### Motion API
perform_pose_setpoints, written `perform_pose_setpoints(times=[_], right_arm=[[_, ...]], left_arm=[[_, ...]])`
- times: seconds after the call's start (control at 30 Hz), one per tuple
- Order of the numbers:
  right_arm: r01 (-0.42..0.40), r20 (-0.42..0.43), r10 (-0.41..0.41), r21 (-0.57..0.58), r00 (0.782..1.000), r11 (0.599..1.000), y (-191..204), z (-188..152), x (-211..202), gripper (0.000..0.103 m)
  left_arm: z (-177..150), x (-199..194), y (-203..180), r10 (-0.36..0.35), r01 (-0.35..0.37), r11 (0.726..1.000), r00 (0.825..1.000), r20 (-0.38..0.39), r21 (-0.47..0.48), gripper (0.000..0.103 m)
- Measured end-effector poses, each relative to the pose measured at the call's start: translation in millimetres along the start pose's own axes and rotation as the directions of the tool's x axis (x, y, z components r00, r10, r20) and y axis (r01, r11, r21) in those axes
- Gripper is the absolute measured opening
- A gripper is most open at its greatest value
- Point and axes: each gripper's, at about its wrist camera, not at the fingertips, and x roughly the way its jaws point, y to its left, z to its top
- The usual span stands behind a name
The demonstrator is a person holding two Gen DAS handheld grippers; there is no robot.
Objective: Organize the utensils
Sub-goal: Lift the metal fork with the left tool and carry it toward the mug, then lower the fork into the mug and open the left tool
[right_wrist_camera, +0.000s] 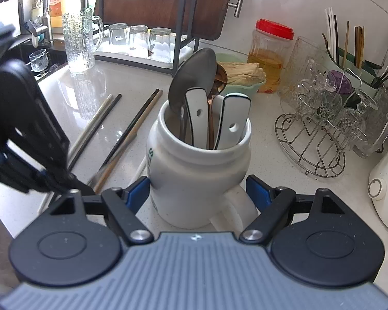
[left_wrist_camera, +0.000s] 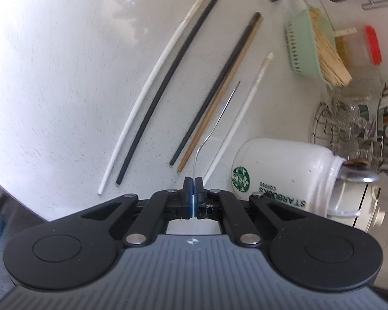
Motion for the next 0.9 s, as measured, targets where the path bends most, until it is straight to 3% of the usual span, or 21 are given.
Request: perform_pose_setpoints(times=[0.33,0.6,0.83,0.9], right_arm=[[-0.001,0.015,0.002,-0.008,1.000,1.000,0.7,-0.2,-0.7,0.083],[0.001,0.028,0.000,-0.013,1.000,1.000,1.7,-1.7,-2.1,0.083],[-0.001,0.033,0.001,-0.023,0.999,1.000,1.8,-2.3,-2.6,0.083],[-0.002,0.034,0.003,-0.026,0.999,1.000,1.5,-2.1,-2.8,0.082]], left_arm=[[-1.6,-43.6,-36.4,0.097,-0.088,0.972,0.995,-0.033,0.216,0.001],[-4.5,-88.9,-62.5,0.202,-0.159,0.913,0.976,-0.077,0.376,0.001],[-10.4,-117.6,-89.6,0.280,-0.190,0.848,0.953,-0.113,0.495,0.001],[-12.4,-122.8,-101.3,0.314,-0.204,0.817,0.942,-0.119,0.540,0.001]])
